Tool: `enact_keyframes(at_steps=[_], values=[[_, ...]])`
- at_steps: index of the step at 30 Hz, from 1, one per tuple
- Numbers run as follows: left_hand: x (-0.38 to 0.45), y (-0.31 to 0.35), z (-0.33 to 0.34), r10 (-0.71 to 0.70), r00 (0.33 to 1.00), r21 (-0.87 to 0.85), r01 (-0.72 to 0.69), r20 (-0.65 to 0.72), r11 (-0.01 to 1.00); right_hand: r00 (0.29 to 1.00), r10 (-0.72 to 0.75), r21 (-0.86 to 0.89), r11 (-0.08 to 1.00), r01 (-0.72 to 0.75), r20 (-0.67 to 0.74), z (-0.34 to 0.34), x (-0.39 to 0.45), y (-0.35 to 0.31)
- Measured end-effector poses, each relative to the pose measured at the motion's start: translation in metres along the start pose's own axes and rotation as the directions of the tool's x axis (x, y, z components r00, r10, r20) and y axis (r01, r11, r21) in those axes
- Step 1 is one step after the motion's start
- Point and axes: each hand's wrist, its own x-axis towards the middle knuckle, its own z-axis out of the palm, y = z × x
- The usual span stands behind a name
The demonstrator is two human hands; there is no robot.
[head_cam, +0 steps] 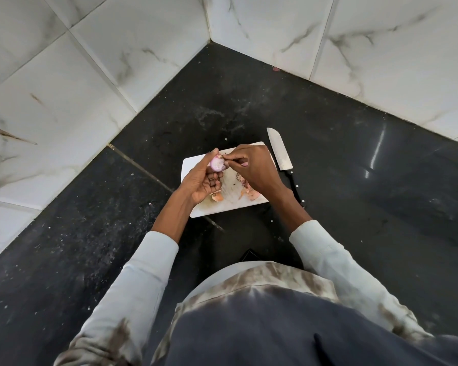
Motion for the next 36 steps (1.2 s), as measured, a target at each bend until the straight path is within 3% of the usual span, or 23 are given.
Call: enact_keyframes(at_steps=[28,36], values=[[-0.002,0.001,0.012,0.037,0.999,-0.009,-0.037,0.017,0.999,0.969,0.157,0.052,0.987,-0.149,-0.193,0.019,-0.004,0.003],[-0.007,0.002,0.014,0.064,0.996,-0.061,-0.06,0.067,0.996,0.961,0.27,0.283,0.928,-0.244,-0.056,0.014,-0.007,0.005]])
